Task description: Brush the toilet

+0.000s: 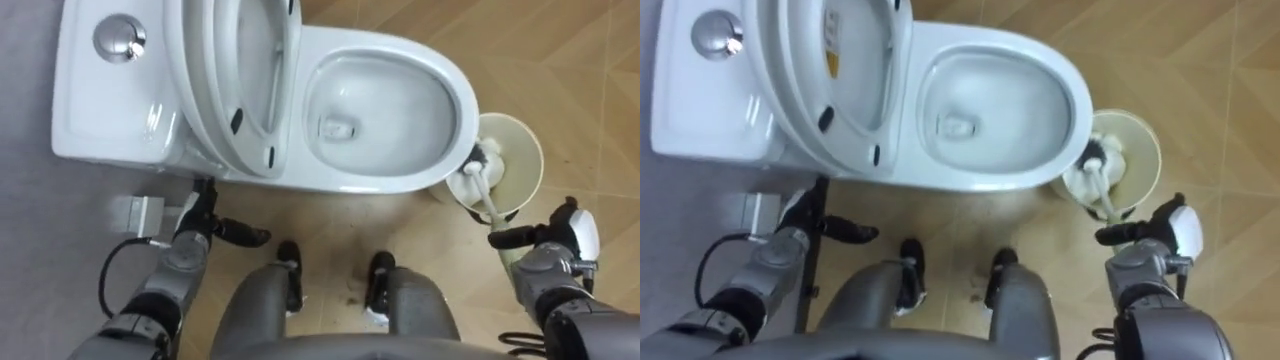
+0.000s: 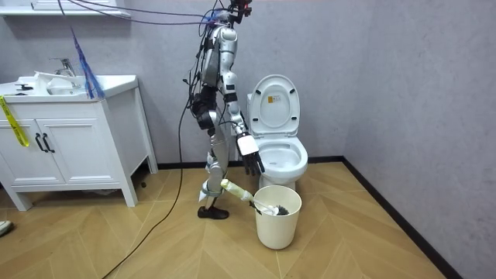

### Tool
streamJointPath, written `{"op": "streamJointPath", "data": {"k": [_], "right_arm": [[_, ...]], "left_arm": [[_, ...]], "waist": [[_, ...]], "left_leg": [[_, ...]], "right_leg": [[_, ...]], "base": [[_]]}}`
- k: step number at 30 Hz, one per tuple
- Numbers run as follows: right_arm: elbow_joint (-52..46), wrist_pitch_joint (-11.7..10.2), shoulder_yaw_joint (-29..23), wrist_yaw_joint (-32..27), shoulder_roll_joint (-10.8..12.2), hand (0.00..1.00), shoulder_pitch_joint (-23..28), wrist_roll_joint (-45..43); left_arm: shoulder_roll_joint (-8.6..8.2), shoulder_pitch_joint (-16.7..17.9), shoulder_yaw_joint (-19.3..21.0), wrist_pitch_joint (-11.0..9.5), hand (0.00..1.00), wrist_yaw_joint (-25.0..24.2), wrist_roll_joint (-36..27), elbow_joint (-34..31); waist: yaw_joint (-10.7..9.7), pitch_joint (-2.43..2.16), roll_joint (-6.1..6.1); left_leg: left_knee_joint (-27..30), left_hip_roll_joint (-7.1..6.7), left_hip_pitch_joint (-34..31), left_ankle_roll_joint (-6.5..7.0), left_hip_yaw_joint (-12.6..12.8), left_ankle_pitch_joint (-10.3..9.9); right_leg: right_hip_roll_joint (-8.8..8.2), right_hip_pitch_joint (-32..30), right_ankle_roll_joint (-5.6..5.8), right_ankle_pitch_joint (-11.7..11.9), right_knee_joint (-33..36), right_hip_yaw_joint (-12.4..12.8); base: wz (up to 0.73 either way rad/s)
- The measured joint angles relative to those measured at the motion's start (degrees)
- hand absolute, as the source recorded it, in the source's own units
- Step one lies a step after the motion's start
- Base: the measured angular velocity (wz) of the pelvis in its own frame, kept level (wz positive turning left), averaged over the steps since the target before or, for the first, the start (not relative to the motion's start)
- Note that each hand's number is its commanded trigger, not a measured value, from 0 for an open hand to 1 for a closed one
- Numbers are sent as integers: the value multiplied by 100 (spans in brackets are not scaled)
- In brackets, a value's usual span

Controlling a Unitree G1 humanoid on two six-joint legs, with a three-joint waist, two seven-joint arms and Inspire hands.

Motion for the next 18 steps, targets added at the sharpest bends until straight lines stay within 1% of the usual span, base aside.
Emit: {"op": "streamJointPath", "data": {"k": [1,2,3,4,5,6,7,8,9,11,13,14,16,18], "right_arm": [[-18,0,56,-7,-154,0,-85,62],[-19,0,153,-26,-312,0,-146,107],[-18,0,202,-45,-387,0,-172,127],[-29,4,234,-69,-486,0,-216,179],[-34,8,249,-71,-560,0,-274,279],[-39,20,252,-71,-601,0,-302,290],[-15,88,250,-70,-675,0,-368,279],[6,158,245,-68,-722,0,-457,281],[7,185,247,-67,-732,0,-491,288],[-4,197,343,-58,-750,0,-645,292],[2,199,452,-56,-760,0,-746,295],[8,204,504,-54,-765,0,-766,300],[-25,204,643,-49,-806,0,-798,342],[-41,202,736,-27,-822,0,-855,402]], "left_arm": [[28,-70,-100,8,0,46,0,-167],[33,-166,-185,10,0,92,1,-318],[34,-185,-232,10,0,100,0,-371],[46,-294,-311,8,0,102,1,-467],[72,-373,-353,15,0,103,-7,-623],[75,-385,-390,23,0,103,-14,-689],[100,-417,-434,21,0,103,-10,-852],[138,-435,-442,17,0,102,-9,-958],[159,-451,-444,18,0,102,-9,-981],[220,-543,-482,21,0,102,-12,-988],[251,-631,-553,20,0,102,-40,-994],[253,-686,-580,20,0,102,-101,-998],[260,-781,-684,20,0,102,-128,-1003],[262,-823,-773,19,0,102,-94,-1073]], "waist": [[8,19,11],[26,28,16],[38,35,20],[56,40,28],[57,41,31],[66,44,39],[99,49,47],[125,59,58],[126,61,58],[147,69,60],[148,70,62],[145,82,84],[151,101,134],[150,103,146]], "left_leg": [[158,2,-247,5,44,-3],[312,0,-479,11,101,-5],[393,-3,-580,30,109,-16],[566,-5,-770,94,108,-54],[754,-1,-991,163,109,-101],[826,-3,-1095,178,110,-114],[1007,-11,-1322,186,114,-127],[1220,7,-1569,186,113,-180],[1325,12,-1683,185,113,-188],[1716,49,-2099,169,112,-224],[1976,62,-2366,163,116,-246],[2120,78,-2518,134,115,-265],[2307,95,-2740,129,115,-272],[2466,104,-2931,127,144,-286]], "right_leg": [[-19,-268,0,-16,187,80],[-56,-514,-8,-53,354,113],[-73,-613,-7,-77,437,118],[-88,-804,-1,-140,599,136],[-94,-1028,-20,-224,793,186],[-103,-1127,-26,-263,874,203],[-147,-1349,-63,-349,1083,205],[-178,-1615,-107,-414,1346,204],[-191,-1735,-122,-448,1466,214],[-215,-2169,-172,-576,1921,267],[-278,-2461,-216,-654,2233,258],[-289,-2620,-224,-694,2392,264],[-306,-2847,-249,-713,2588,276],[-306,-3079,-256,-726,2781,344]], "base": [[-4],[0],[0],[0],[0],[8],[12],[14],[11],[6],[5],[4],[0],[-2]]}}
